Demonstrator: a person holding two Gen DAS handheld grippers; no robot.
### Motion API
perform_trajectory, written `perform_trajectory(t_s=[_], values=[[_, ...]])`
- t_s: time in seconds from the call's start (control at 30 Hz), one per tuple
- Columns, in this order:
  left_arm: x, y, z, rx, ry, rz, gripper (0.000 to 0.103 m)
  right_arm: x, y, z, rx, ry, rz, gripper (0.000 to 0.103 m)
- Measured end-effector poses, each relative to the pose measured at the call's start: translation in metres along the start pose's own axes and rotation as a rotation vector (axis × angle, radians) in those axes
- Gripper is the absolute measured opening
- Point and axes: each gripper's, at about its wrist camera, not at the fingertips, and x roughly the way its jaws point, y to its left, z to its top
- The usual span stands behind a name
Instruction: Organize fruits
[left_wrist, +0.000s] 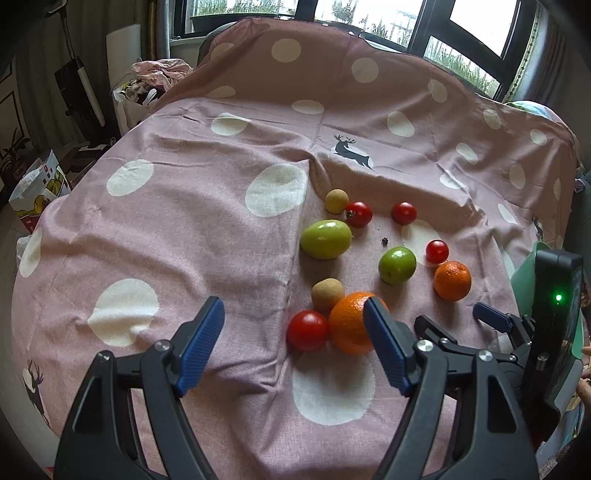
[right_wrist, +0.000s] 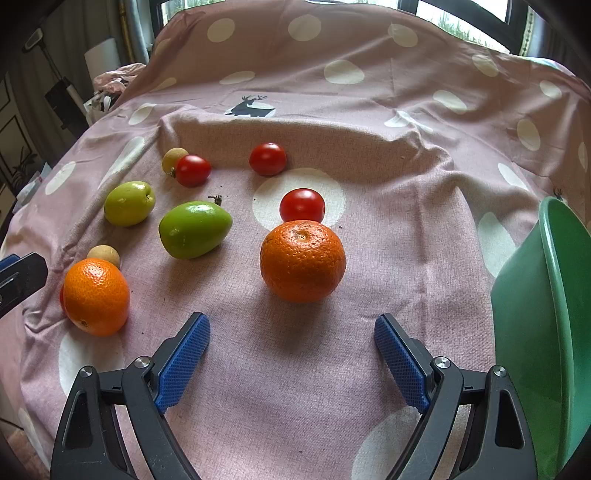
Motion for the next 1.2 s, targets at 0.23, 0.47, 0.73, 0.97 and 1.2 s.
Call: perform_trajectory(t_s=[0.23, 0.47, 0.73, 0.97, 1.2], values=[[-0.002, 0.001, 0.0, -0.02, 0.021, -0.066, 0.078, 0.0, 0.0, 0.0, 0.0, 0.0, 0.0, 0.09], [-0.008, 0.007, 0.001, -0.012, -0.02, -0.032, 0.078, 0.002, 0.001, 0.001, 0.004, 0.008, -0.006, 0.092], [-0.008, 0.004, 0.001, 0.018, -0.01, -0.063, 0.078, 0.003, 0.004, 0.005, 0.038, 0.023, -0.019, 0.094], [-0.012, -0.002, 0.0, 0.026, -0.007, -0.134, 0.076, -0.042, -0.021, 0.018, 0.103, 0.014, 0.212, 0.072], [-0.004, -0.013, -0.004, 0.027, 0.033, -0.257, 0.06, -0.05, -0.012, 0.044, 0.138, 0.045, 0.505, 0.072]])
